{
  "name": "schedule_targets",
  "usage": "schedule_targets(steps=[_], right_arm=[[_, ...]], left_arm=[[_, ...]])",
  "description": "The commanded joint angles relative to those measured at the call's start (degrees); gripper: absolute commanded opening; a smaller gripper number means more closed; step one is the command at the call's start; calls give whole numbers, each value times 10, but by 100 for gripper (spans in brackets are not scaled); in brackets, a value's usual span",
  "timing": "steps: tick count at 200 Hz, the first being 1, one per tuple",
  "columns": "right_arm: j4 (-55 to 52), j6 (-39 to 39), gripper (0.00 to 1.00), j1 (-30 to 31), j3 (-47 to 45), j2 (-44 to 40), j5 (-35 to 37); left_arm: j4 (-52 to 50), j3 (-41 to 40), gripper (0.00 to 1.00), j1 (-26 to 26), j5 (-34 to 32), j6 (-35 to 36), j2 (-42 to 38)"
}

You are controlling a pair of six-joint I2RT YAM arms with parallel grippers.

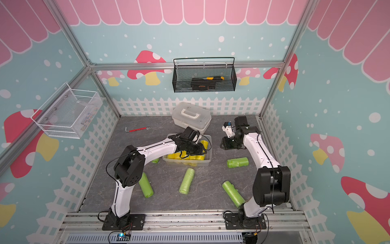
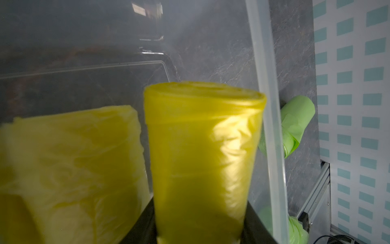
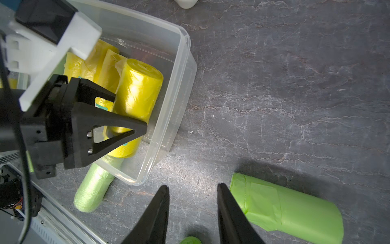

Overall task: Put the roll of trash bags into the storage box
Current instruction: Place the roll of trash bags in the storage box.

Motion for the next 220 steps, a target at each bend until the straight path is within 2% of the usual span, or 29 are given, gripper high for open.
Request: schedule_targets(steps=[1, 39, 95, 220], right_arm=[[-10, -6, 39, -3, -9, -11, 1], [-11, -8, 40, -3, -10, -12, 2], [-10, -8, 40, -3, -14, -12, 3], [-10, -8, 40, -3, -16, -13, 4]], left_arm=[[27, 16, 39, -15, -4, -31, 8], [23, -14, 40, -22, -56, -65, 2], [-19, -15, 43, -26, -103, -66, 0], [-50, -4, 53, -27, -132, -59, -3]])
